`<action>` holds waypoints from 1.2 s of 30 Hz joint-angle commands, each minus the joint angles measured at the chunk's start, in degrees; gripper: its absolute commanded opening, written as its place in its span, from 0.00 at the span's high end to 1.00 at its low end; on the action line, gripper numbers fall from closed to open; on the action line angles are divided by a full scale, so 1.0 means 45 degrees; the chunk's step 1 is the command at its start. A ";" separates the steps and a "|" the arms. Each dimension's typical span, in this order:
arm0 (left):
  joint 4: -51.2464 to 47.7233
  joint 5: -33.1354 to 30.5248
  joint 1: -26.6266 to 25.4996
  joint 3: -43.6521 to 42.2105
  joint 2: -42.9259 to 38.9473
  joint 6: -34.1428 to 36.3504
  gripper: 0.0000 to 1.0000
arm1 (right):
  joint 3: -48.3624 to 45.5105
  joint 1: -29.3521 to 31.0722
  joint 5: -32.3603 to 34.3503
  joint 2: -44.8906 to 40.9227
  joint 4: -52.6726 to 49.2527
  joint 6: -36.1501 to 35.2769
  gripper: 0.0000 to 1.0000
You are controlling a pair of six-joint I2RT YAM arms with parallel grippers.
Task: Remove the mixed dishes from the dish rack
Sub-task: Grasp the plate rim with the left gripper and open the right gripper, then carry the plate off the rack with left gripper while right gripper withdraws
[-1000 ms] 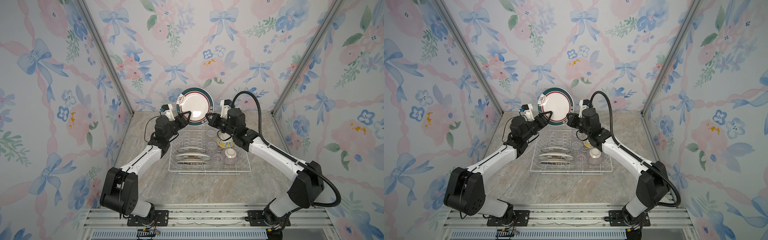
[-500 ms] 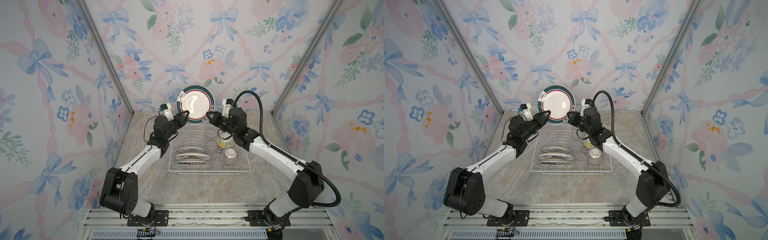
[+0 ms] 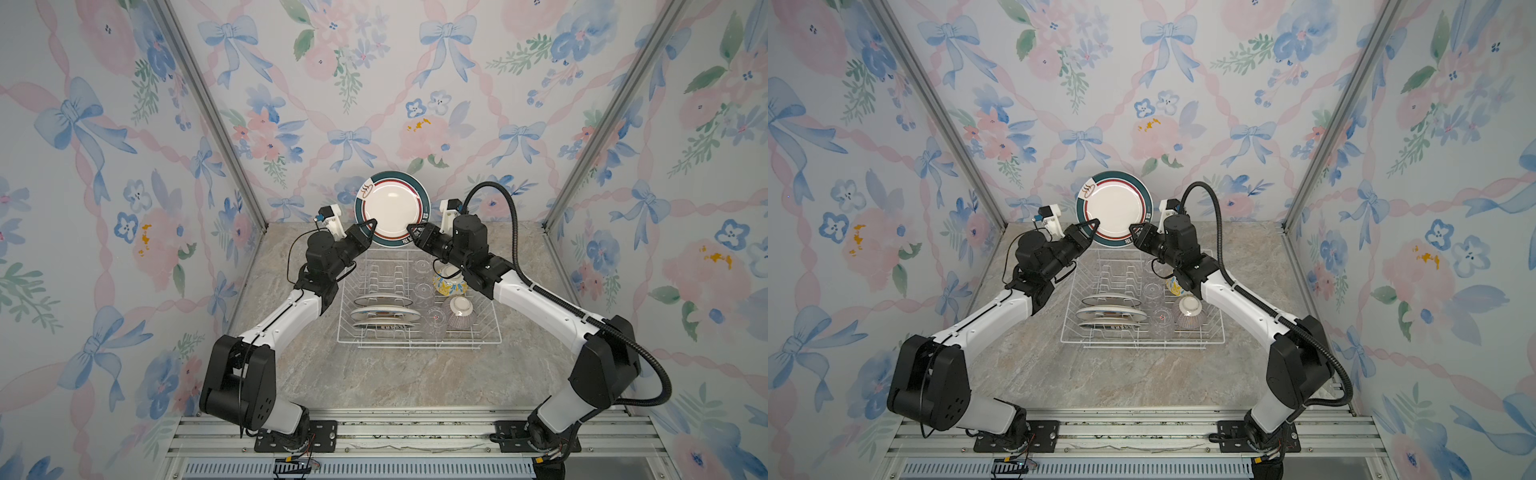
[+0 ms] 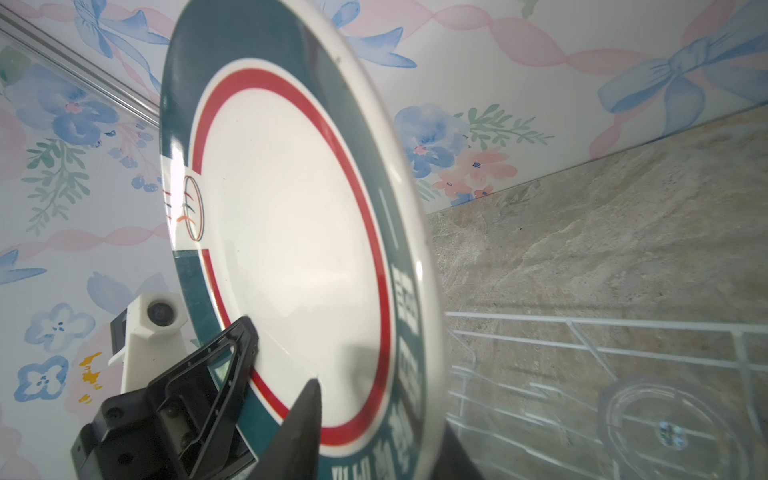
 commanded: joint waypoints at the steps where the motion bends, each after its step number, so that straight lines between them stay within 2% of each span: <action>1: -0.0341 0.0085 0.0055 0.0104 0.0023 0.0871 1.00 | 0.0360 0.0313 -0.0761 -0.0161 0.0778 -0.0644 0.53; 6: -0.0342 -0.0056 0.0401 -0.0142 -0.0230 0.0851 1.00 | 0.0312 0.0196 -0.0770 -0.0228 0.0719 -0.0729 0.35; 10: -0.0350 -0.0158 0.0883 -0.0422 -0.0585 0.0851 1.00 | 0.0243 0.0193 -0.0616 -0.0393 0.0524 -0.1166 0.27; 15: -0.0359 -0.0355 0.1652 -0.1184 -0.1345 0.0773 1.00 | 0.0116 0.0120 0.0264 -0.0792 -0.0306 -0.2259 0.18; 27: -0.1494 -0.1520 0.3006 -0.2491 -0.3223 0.1541 1.00 | -0.0430 0.0016 0.2416 -0.1943 -0.1757 -0.4475 0.09; 36: -0.2010 -0.2416 0.5726 -0.4009 -0.4469 0.1002 1.00 | -0.0985 -0.0019 0.3056 -0.2654 -0.2361 -0.5199 0.07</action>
